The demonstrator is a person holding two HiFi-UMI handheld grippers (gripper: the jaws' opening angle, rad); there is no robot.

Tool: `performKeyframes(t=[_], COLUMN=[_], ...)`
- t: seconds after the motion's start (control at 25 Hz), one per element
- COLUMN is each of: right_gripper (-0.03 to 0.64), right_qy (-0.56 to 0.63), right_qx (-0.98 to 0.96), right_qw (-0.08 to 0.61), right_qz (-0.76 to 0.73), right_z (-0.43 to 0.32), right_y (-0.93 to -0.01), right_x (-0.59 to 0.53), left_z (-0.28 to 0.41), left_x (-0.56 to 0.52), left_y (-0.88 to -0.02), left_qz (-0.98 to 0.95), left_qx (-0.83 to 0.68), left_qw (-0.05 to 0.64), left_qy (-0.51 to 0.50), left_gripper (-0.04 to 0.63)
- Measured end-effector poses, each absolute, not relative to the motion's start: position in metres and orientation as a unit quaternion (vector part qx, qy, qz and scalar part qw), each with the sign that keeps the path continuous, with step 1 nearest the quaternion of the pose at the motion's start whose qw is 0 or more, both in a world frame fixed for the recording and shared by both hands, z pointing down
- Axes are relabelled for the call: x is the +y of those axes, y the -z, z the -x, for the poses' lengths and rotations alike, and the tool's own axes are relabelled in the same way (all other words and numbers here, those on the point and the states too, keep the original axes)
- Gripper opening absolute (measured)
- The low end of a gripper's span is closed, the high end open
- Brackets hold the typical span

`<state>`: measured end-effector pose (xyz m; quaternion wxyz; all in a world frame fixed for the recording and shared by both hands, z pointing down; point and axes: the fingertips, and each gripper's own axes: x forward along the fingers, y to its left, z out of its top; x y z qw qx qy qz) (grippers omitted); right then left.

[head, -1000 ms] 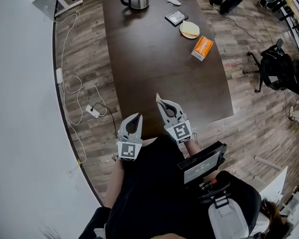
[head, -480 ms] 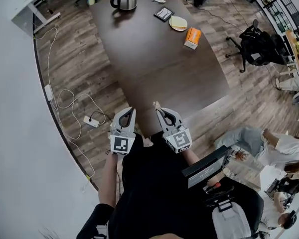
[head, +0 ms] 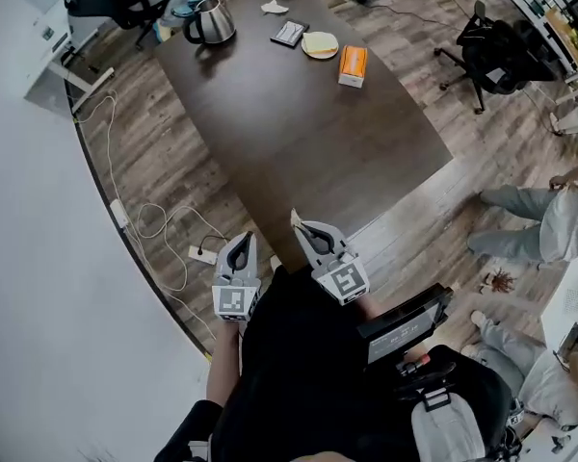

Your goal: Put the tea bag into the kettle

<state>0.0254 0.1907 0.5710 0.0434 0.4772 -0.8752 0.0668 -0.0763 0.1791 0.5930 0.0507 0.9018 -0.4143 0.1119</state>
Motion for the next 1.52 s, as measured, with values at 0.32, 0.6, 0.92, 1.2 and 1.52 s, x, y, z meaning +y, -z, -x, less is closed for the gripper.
performKeyframes(t=[0.32, 0.6, 0.92, 1.2, 1.52], right_gripper=[0.012, 0.012, 0.012, 0.012, 0.011], right_qy=[-0.121, -0.141, -0.185, -0.176, -0.174], right_qx=[-0.863, -0.853, -0.815, -0.805, -0.810], right_qw=[0.024, -0.010, -0.027, 0.010, -0.005], right_qz=[-0.489, -0.502, -0.549, -0.566, -0.561], right_z=[-0.058, -0.058, 0.025, 0.117, 0.153], right_y=[-0.600, -0.591, -0.568, -0.569, -0.558], right_x=[0.196, 0.185, 0.141, 0.106, 0.083], left_z=[0.035, 0.026, 0.121, 0.199, 0.240], left_x=[0.188, 0.175, 0.124, 0.085, 0.053], left_y=[-0.600, -0.610, -0.603, -0.604, -0.596], left_qz=[-0.905, -0.929, -0.949, -0.967, -0.959], left_qx=[-0.403, -0.348, -0.295, -0.237, -0.265], left_qw=[0.056, 0.062, 0.057, 0.050, 0.066], left_qy=[-0.124, -0.109, -0.093, -0.083, -0.074], left_gripper=[0.000, 0.000, 0.000, 0.000, 0.000])
